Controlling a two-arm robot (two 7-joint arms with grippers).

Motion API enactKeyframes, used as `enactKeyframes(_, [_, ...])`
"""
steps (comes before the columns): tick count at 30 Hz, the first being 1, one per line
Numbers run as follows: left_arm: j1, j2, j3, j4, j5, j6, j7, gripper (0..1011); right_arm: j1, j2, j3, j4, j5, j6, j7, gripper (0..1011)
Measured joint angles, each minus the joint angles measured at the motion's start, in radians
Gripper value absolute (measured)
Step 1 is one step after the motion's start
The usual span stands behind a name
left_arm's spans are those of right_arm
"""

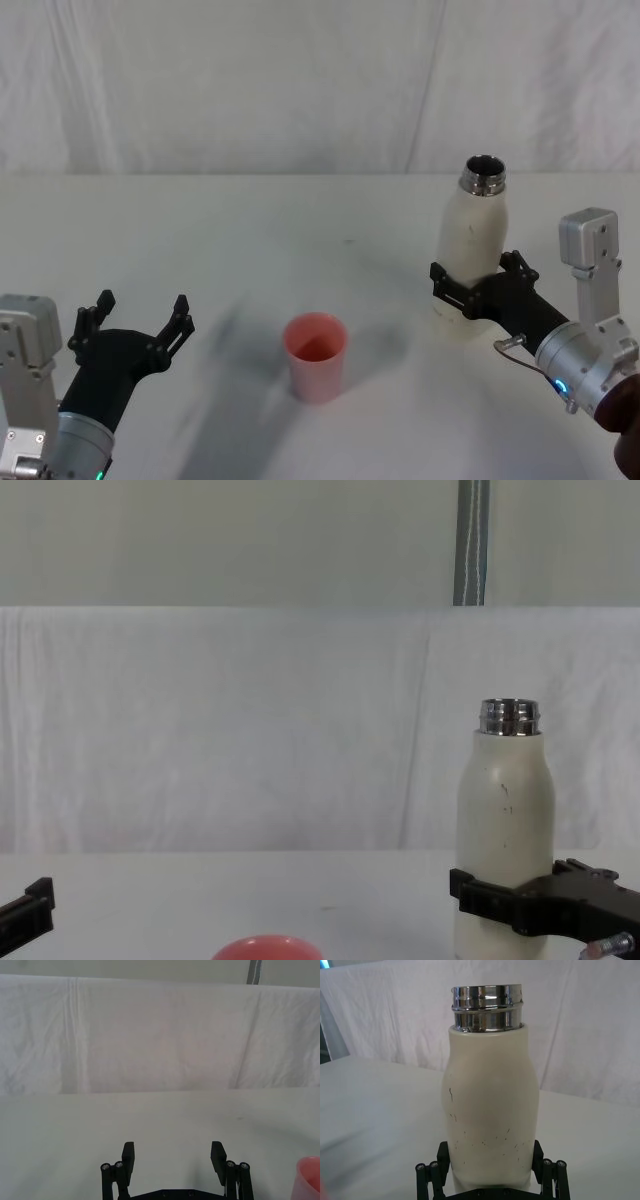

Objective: Grasp the thermos with one hand and pour water into the cup lid.

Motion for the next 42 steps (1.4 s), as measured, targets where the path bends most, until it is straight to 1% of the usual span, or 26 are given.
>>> enactKeyframes(35, [0.0,0.0,0.0,0.0,0.0,0.0,0.0,1001,-0.001,0.0,0.0,0.0,0.0,0.001,0.0,1001])
enactKeyframes(42, [0.0,0.0,0.0,0.0,0.0,0.0,0.0,1001,-0.01,0.007,0.006,-0.014,0.008,0.015,0.001,1001])
